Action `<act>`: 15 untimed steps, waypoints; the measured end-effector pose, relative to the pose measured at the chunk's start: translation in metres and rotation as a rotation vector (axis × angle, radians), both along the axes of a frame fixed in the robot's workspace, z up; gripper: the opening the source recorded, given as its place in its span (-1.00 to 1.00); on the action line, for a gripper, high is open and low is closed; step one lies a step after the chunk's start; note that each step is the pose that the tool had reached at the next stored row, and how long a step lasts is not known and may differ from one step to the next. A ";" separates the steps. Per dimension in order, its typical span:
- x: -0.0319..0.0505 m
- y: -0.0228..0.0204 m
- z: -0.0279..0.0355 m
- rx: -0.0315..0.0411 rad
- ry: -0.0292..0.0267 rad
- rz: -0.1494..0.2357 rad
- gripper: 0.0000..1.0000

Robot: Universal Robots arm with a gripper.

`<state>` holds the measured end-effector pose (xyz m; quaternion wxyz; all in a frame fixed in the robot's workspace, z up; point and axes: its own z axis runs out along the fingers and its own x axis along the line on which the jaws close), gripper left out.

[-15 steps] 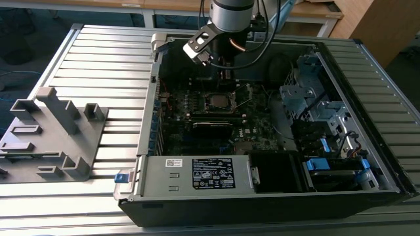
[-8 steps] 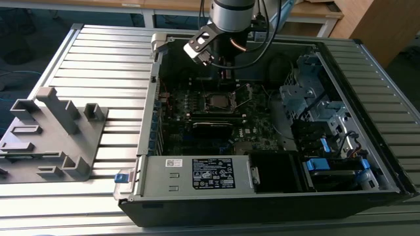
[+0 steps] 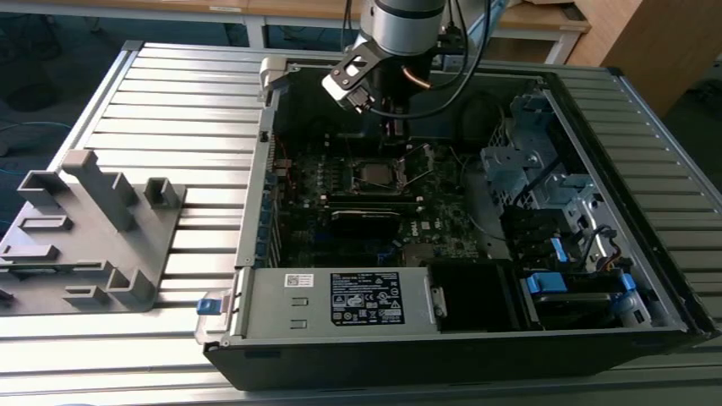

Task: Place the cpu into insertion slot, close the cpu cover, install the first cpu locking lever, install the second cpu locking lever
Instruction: 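Close the cpu cover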

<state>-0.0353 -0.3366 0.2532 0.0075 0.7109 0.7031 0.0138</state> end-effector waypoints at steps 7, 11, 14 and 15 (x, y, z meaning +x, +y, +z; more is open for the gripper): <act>0.0001 0.0000 0.0008 0.0003 -0.0002 0.000 -0.79; 0.0040 0.0000 0.0009 0.0001 0.0000 0.000 -0.79; 0.0100 0.0000 0.0008 0.0002 -0.0001 0.000 -0.79; 0.0122 0.0000 0.0008 0.0002 0.0000 0.000 -0.79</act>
